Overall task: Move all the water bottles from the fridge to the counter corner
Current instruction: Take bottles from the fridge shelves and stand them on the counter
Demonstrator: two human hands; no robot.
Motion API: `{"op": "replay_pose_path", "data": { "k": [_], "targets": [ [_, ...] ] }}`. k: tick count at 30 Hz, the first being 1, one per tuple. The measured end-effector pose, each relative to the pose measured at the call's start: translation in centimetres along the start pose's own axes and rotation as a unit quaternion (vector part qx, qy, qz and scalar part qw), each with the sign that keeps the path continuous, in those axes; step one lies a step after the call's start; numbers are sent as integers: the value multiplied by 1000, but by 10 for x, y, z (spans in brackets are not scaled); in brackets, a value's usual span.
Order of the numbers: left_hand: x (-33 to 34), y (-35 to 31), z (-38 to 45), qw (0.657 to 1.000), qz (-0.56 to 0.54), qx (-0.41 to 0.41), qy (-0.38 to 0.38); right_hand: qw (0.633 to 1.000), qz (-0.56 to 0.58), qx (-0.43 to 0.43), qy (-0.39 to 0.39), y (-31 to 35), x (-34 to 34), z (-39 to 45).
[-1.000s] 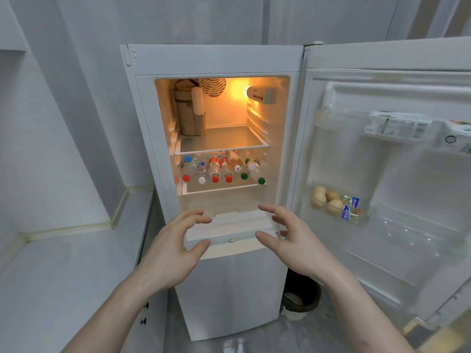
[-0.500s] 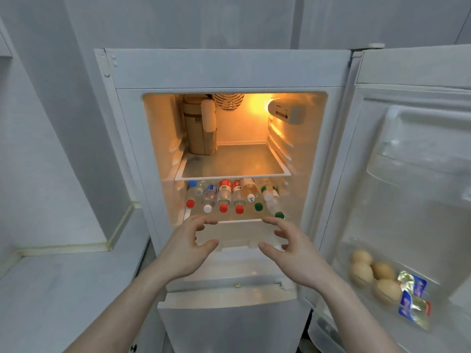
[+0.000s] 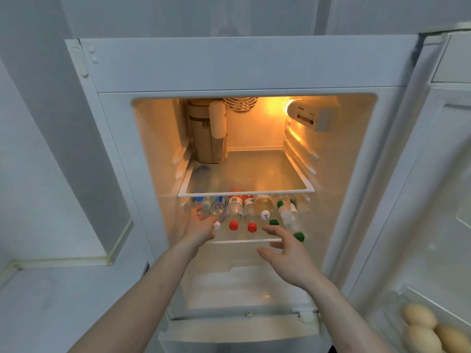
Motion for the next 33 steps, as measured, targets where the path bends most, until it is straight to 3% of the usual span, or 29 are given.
{"op": "replay_pose_path", "data": {
  "k": [2,5,7,9,15,22,33],
  "targets": [
    [5,4,36,999,-34,-20,-19,1000,4,10,3,-2,6,14],
    [3,32,115,995,29,-25,-96,1000,4,21,6,-4,12,31],
    [11,72,187,992,49,-36,-114,1000,6,27,5,-5,16,42],
    [19,77,210,990,46,-59,-121,999,6,32,2,-7,20,51],
    [26,42,179,993,60,-16,-103,999,9,45,2,-12,24,62],
    [30,76,217,990,11,15,-138,999,16,45,9,-15,26,67],
    [8,37,48,971,-132,70,-185,998,27,38,35,-22,39,70]
  ]
}}
Point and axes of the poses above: each hand's wrist, its own z-axis towards the middle knuckle, its own x-axis out of the palm, y = z × x, the point moved 2 cm from there along z, towards the middle knuckle, and after that the axes turned 3 degrees about -y, right-handed, at the moved point
